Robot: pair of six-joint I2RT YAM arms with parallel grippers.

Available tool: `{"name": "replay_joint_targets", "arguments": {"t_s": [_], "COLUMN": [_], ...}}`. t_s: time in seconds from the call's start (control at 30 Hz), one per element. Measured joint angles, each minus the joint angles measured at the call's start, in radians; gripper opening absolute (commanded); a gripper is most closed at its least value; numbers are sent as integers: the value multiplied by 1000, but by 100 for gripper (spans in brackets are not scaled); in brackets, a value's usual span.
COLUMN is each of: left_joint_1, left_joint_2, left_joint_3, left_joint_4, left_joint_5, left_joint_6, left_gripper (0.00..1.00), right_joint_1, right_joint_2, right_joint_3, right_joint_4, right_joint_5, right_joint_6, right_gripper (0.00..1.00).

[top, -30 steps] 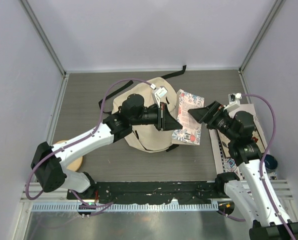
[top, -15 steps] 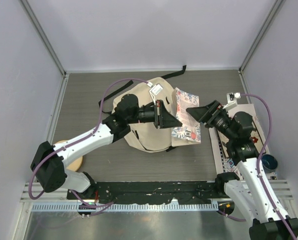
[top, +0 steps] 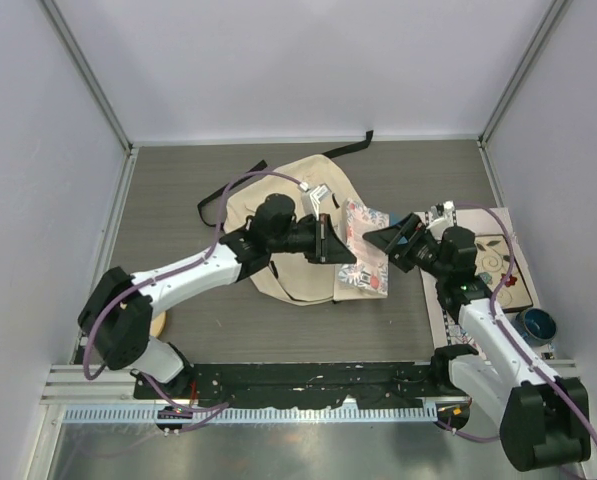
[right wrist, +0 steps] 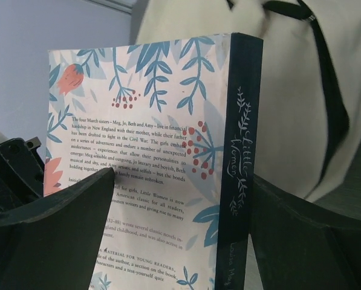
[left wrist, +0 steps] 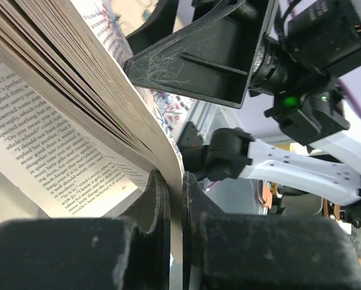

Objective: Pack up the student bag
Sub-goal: Pick up the book from the center of the board.

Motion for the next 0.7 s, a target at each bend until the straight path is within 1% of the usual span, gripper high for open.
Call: {"name": "replay_joint_targets", "arguments": {"t_s": [0.17, 0.3, 0.47, 0.7], "left_joint_1": [3, 7, 23, 29], "left_joint_2": [124, 196, 225, 280], "left_joint_3": [-28, -75, -131, -138], "left_joint_4": [1, 9, 40, 83], "left_joint_5": [4, 5, -11, -8], "left_joint_6": [-9, -29, -52, -74], "left_gripper": [0, 0, 0, 0], "right_joint_1": [-4, -4, 0, 0], "right_joint_2": [109, 156, 190, 286], "right_joint_3": [-100, -163, -199, -236], "right_joint_4": [37, 43, 76, 201], "right_joint_5": [27, 46, 43, 16], "right_joint_6": [-7, -15, -16, -9], "right_gripper": [90, 90, 91, 91]}}
